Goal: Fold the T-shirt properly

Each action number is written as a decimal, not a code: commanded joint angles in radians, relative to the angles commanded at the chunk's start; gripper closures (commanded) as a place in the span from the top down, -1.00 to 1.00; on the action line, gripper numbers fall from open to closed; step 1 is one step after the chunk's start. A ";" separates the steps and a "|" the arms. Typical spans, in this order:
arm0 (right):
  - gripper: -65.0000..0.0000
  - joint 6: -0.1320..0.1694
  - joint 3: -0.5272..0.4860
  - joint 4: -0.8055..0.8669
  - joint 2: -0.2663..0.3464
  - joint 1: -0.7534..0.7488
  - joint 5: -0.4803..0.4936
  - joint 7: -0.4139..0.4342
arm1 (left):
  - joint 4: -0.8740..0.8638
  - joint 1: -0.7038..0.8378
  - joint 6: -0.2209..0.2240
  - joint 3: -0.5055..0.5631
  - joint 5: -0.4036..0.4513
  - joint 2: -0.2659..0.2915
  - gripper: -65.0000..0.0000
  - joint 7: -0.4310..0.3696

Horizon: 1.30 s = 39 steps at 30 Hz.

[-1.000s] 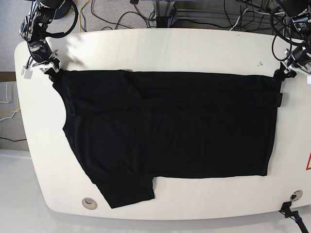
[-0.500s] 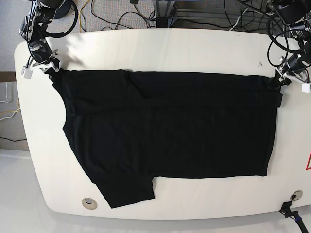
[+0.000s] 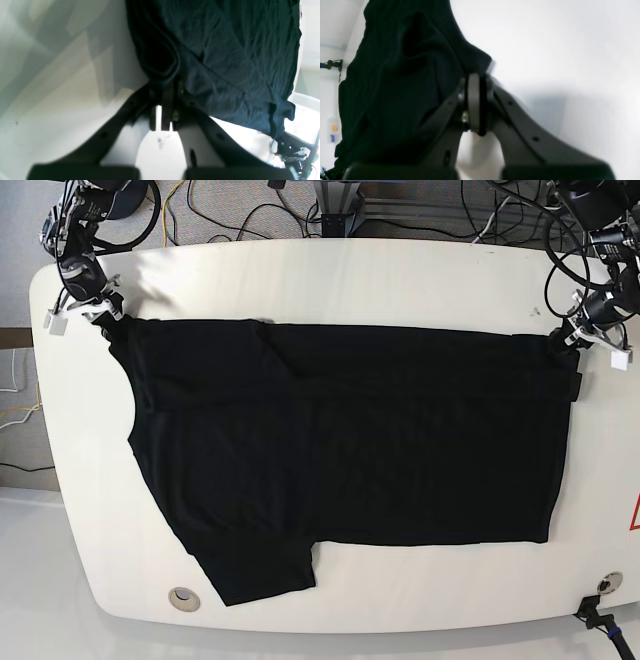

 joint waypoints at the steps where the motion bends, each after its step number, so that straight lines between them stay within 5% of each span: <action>1: -1.00 0.003 0.001 0.008 0.001 -0.015 0.001 -0.005 | 0.016 0.010 -0.004 0.000 0.000 -0.003 -1.00 -0.001; 20: -1.00 0.028 0.046 0.216 -0.006 -0.260 0.023 -0.042 | 0.193 0.284 -0.007 -0.030 0.005 -0.052 -1.00 0.042; 21: -1.00 0.044 0.021 0.177 0.001 -0.205 0.033 0.008 | 0.175 0.278 -0.004 -0.031 0.013 -0.032 -1.00 0.050; 39: -1.00 0.047 0.035 0.188 0.001 -0.216 0.015 0.008 | 0.178 0.312 -0.026 -0.086 -0.001 -0.008 -1.00 0.058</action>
